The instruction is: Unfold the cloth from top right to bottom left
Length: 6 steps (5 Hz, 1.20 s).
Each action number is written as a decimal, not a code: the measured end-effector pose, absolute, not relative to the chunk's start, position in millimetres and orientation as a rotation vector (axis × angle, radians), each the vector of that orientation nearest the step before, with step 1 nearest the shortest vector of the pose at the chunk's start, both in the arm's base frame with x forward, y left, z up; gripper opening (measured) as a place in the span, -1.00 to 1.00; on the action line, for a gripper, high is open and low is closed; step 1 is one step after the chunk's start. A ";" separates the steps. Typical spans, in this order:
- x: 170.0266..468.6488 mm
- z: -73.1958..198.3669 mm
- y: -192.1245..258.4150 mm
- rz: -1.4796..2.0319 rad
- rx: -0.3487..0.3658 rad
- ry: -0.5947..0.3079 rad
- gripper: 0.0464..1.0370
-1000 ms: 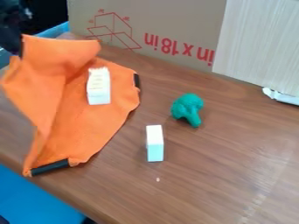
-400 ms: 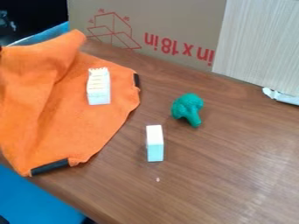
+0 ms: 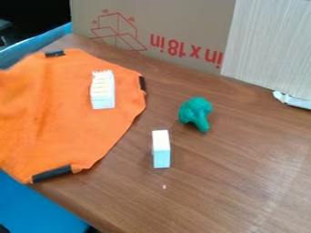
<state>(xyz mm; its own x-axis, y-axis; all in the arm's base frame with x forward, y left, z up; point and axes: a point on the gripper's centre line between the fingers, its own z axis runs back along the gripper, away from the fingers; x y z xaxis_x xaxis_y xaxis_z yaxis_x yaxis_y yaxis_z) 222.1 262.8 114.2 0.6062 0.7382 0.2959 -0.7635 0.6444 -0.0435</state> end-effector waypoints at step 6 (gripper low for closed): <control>208.2 114.9 292.0 0.965 0.176 -0.181 0.37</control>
